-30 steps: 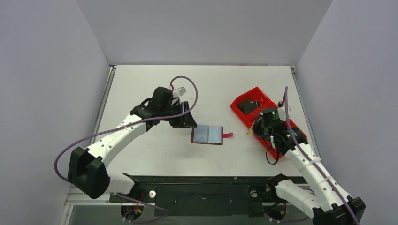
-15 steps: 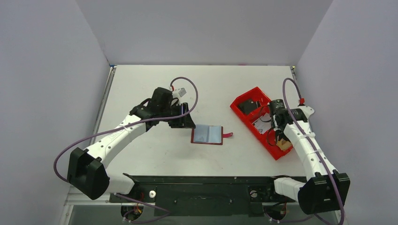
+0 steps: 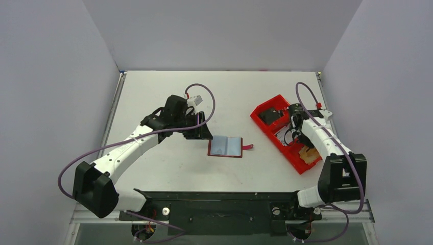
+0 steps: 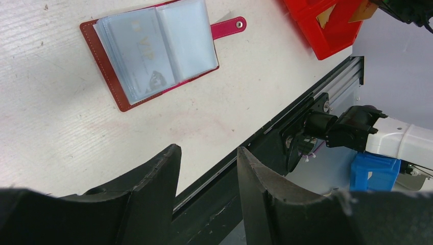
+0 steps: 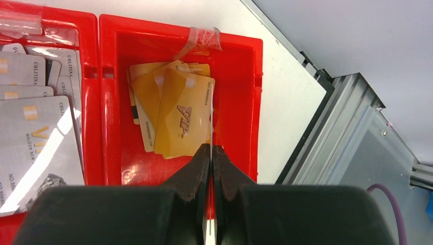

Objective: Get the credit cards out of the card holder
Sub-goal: Place the credit card in the storage box, then remove the credit card from the card holder.

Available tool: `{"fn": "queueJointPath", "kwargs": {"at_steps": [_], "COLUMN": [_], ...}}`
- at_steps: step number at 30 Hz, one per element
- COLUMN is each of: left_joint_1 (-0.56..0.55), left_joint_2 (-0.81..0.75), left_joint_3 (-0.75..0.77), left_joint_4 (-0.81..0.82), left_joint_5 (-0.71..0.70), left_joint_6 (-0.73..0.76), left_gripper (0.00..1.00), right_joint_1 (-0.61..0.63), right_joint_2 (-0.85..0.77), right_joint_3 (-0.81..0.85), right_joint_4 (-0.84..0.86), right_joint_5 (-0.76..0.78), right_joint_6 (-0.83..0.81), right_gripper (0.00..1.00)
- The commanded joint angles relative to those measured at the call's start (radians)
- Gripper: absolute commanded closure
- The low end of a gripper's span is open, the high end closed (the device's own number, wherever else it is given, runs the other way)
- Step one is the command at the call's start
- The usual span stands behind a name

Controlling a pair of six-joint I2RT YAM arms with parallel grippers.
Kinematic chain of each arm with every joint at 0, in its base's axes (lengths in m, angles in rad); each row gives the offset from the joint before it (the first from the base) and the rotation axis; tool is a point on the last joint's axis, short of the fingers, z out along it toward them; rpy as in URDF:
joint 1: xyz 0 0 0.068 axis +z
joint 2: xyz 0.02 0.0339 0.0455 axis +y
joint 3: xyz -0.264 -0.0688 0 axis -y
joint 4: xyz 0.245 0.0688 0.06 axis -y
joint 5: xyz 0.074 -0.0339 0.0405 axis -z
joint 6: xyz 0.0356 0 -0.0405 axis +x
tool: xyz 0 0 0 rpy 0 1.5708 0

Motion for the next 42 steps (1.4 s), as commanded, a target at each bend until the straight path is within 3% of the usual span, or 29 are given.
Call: {"fn": "queueJointPath", "kwargs": {"at_steps": [1,5,7,11,14,18,21,30,38,42], "left_joint_1": [0.003,0.004,0.005,0.005,0.005,0.005,0.006,0.022,0.06,0.114], "left_joint_2": [-0.036,-0.038,-0.037,-0.037,-0.037,-0.035,-0.035,-0.037,-0.07,-0.072], "left_joint_3": [0.002,0.001,0.003,0.005,0.006,0.005,0.003,-0.013,-0.044,-0.065], "left_joint_4": [0.02,0.017,0.014,0.009,0.01,0.009,0.009,-0.003,-0.047,-0.059], "left_joint_5": [0.005,0.001,0.0,-0.003,-0.002,0.0,-0.002,-0.043,-0.219,-0.237], "left_joint_6": [0.022,0.025,0.026,0.029,0.032,0.035,0.036,0.032,0.029,0.025], "left_gripper": [0.57,0.58,0.57,0.57,0.57,0.57,0.57,0.57,0.57,0.57], "right_joint_1": [-0.01,-0.011,-0.011,-0.011,-0.008,0.006,0.034,0.325,0.596,0.702], "right_joint_2": [0.042,0.078,0.084,0.065,0.039,-0.01,-0.054,-0.068,0.049,0.151], "right_joint_3": [0.044,0.035,0.032,0.039,0.054,0.074,0.101,0.225,0.286,0.315], "right_joint_4": [0.048,0.065,0.075,0.087,0.087,0.086,0.079,0.077,0.24,0.333], "right_joint_5": [0.068,0.071,0.058,0.014,-0.029,-0.078,-0.096,-0.131,-0.254,-0.313], "right_joint_6": [-0.014,-0.012,-0.014,-0.028,-0.046,-0.066,-0.077,-0.058,-0.028,-0.013], "right_gripper": [1.0,1.0,0.95,0.76,0.55,0.46,0.42,0.37,0.38,0.38]}}
